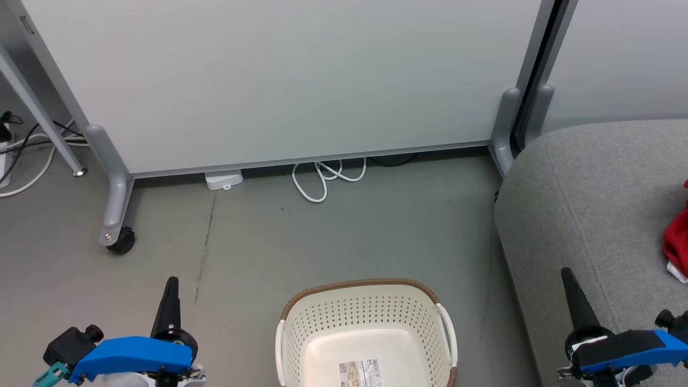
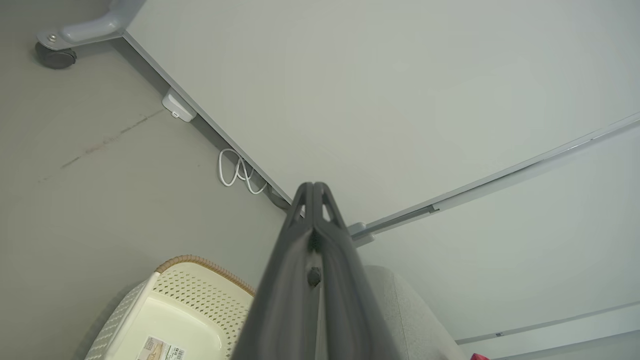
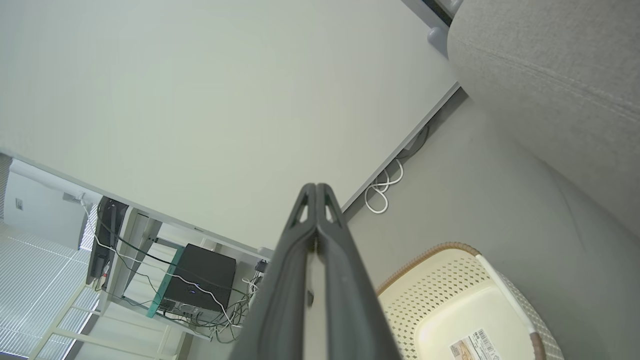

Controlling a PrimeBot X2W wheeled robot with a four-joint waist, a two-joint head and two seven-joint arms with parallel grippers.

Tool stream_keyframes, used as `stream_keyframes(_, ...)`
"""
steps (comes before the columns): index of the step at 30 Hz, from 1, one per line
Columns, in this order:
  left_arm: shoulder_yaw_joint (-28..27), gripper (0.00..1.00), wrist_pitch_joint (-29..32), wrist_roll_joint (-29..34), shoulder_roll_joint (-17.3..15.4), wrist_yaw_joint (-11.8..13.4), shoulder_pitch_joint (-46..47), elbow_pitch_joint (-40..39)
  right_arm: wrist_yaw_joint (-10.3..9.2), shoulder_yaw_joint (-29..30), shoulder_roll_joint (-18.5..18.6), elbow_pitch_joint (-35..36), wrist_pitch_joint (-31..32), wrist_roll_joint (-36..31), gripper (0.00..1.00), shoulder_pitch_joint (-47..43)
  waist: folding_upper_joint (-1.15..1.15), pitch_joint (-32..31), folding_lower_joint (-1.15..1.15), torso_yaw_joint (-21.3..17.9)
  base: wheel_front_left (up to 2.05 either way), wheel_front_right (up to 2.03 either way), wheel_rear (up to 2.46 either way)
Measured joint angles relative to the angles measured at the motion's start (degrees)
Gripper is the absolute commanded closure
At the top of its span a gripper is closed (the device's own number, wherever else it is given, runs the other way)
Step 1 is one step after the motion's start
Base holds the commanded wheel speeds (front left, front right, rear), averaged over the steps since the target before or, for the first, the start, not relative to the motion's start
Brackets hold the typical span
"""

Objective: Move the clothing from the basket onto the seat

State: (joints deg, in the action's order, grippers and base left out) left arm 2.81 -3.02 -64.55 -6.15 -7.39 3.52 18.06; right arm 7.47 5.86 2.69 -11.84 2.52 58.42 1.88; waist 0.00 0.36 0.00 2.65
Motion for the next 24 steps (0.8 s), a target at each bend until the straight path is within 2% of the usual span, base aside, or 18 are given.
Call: stream_keyframes(24,-3.7,1.0,3.9,-11.8,1.2,0.0,1.0,-1.6,0.0,0.2,0.0,-0.9,1.5,14.2,1.0,1.8,0.0,-0.1,0.0,-0.9,0.0,0.0,0.0)
